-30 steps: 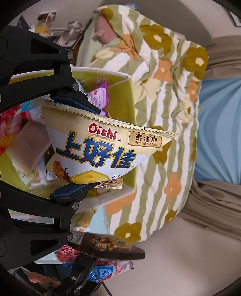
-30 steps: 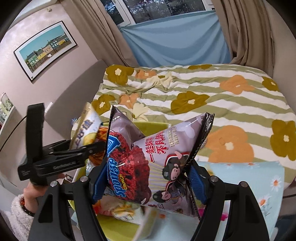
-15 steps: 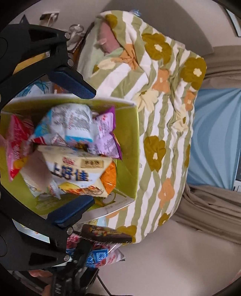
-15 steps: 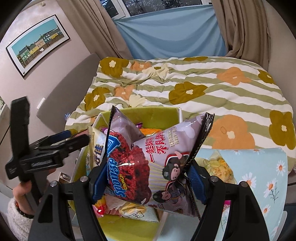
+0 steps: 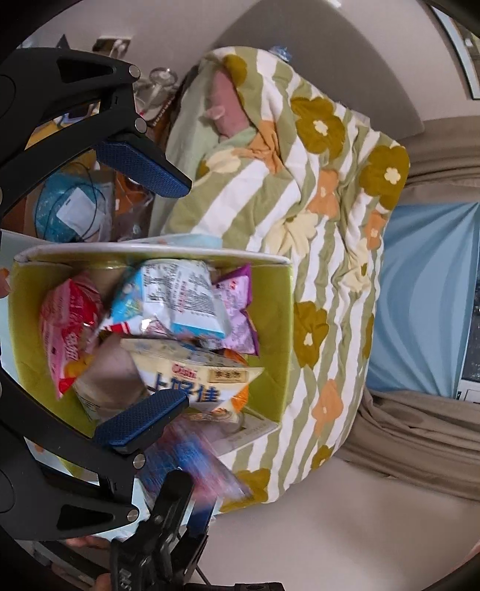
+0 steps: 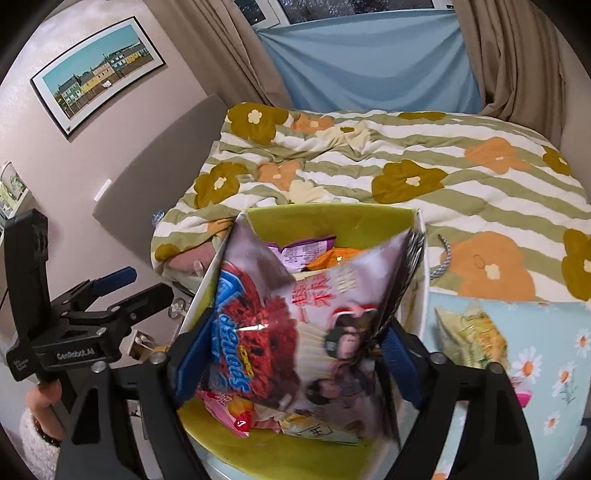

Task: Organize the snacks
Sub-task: 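Carry both held bags into the box and open both tools, then grasp the yellow corn bag with the left tool while the right tool grasps the pink candy bag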

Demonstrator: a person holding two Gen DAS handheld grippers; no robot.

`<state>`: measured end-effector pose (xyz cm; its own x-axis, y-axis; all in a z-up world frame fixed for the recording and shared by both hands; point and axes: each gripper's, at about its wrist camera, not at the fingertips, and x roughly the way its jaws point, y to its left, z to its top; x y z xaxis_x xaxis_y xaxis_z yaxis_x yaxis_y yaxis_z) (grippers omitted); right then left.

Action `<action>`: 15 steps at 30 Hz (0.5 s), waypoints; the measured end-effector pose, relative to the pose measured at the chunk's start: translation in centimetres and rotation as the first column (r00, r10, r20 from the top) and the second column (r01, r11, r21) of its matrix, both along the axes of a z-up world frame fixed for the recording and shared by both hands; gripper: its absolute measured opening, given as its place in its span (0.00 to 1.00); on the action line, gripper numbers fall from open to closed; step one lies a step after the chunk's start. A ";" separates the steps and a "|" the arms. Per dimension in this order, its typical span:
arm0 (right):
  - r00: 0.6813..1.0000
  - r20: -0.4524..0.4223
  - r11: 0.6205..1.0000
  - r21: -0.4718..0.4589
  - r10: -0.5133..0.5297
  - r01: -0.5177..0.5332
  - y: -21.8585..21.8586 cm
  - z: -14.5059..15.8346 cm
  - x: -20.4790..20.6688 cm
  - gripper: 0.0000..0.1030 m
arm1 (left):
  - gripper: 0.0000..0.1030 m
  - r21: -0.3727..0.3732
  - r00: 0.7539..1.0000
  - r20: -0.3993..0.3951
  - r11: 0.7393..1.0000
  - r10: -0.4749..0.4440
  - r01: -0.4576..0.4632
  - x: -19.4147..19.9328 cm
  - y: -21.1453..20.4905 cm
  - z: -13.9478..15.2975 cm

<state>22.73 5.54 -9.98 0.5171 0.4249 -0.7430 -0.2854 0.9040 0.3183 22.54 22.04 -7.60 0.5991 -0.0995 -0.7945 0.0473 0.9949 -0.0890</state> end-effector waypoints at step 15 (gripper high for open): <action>0.998 0.065 0.999 -0.042 -0.025 0.028 -0.8 0.2 -4.9 1.00 | 1.00 -0.009 1.000 -0.018 1.000 -0.020 0.020 -2.7 -1.2 -0.9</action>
<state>17.79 4.74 -9.83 0.5754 0.3789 -0.7248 -0.2801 0.9239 0.2607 19.79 20.88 -8.51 0.5824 -0.1178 -0.8043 0.0651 0.9930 -0.0983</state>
